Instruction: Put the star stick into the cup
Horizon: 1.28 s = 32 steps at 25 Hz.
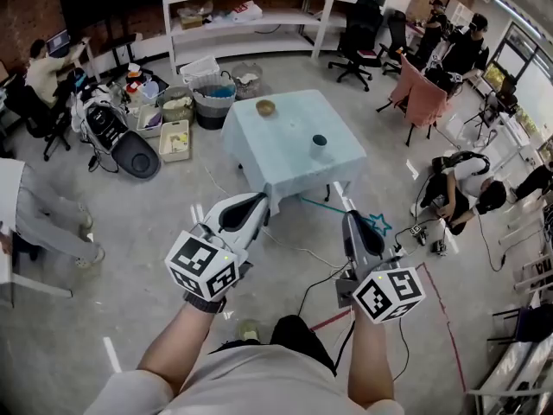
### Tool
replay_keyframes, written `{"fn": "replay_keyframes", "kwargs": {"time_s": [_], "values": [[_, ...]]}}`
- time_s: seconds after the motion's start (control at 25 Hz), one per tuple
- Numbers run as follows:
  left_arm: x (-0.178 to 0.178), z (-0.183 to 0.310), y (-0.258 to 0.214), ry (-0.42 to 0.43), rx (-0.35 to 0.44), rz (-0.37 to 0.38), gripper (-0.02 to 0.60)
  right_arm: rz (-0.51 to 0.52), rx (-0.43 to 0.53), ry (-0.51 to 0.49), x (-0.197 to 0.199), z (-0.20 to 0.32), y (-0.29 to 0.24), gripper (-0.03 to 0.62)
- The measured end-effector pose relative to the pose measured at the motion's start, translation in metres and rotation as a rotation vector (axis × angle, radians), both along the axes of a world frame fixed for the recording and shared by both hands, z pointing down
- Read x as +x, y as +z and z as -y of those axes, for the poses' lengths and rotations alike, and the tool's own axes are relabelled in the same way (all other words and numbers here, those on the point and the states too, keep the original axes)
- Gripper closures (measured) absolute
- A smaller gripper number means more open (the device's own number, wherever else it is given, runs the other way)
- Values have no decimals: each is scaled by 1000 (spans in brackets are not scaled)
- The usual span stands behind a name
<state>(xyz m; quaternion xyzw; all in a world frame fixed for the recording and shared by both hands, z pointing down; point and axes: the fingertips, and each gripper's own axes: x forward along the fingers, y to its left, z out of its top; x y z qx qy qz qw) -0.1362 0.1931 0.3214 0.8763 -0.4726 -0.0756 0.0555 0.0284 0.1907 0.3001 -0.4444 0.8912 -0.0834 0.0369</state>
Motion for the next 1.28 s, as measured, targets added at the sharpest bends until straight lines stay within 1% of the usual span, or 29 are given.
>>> {"fn": "replay_keyframes", "kwargs": {"time_s": [0.16,0.32,0.6,0.72,0.88,1.04,1.28], "values": [[2,4,-1,13,1,5,575,-3,-1,21,2,4,-5,567],[4,13,12,12,-18,6,575,-1,-13,27,5,14,5,567],[9,44,20,-1,-36,14,575,16,-32,6,10,50,18,567],[16,68,24,-7,-40,18,575,20,-41,-1,16,76,22,567],[27,112,30,-14,-53,18,575,24,-54,-12,25,122,29,566],[44,158,32,-14,-63,28,575,29,-68,-15,40,175,31,568],[69,223,36,-38,-72,26,575,22,-83,-44,61,244,41,566]]}}
